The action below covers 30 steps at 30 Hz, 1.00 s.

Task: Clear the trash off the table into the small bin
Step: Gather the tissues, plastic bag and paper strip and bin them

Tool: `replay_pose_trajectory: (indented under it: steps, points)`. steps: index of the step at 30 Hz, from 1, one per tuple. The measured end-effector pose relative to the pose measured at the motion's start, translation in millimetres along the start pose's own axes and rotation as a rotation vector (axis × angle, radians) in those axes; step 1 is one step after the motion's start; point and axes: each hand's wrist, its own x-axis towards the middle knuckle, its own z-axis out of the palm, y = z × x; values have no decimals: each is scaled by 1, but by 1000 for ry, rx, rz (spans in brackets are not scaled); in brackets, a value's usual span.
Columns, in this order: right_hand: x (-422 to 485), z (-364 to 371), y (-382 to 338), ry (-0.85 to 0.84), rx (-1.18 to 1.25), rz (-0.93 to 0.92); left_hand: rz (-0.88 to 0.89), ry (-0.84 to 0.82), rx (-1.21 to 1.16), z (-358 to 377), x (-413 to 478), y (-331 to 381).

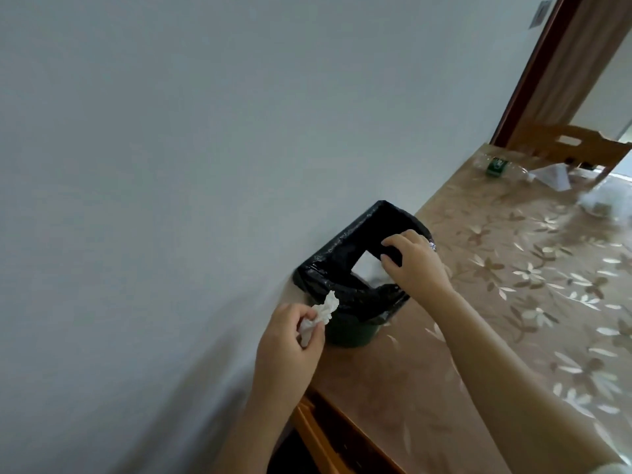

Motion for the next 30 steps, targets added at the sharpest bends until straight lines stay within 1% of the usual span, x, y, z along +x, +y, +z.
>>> replay_pose_trajectory:
  steps: [3, 7, 11, 15, 20, 23, 26, 28, 30]
  points:
    - [-20, -8, 6, 82, -3, 21, 1, -41, -39, 10, 12, -4]
    - [-53, -18, 17, 165, -32, 93, 49, -82, -18, 28, 35, -4]
    - [-84, -24, 32, 187, -51, 186, 119, -119, 20, 48, 60, 7]
    - [-108, -25, 43, 192, -39, 254, 112, -128, 35, 69, 85, 13]
    - [-124, -26, 47, 204, -49, 308, 142, -220, 199, 86, 100, 16]
    - [-133, -27, 51, 204, -63, 321, 225, -182, 271, 88, 89, 23]
    - [-149, -28, 59, 184, -97, 357, 358, -136, 252, 94, 58, 39]
    - [-167, -29, 65, 188, -118, 393, 424, -207, 225, 104, 29, 53]
    - [-188, -31, 71, 201, -140, 447, 473, -332, 201, 115, -2, 65]
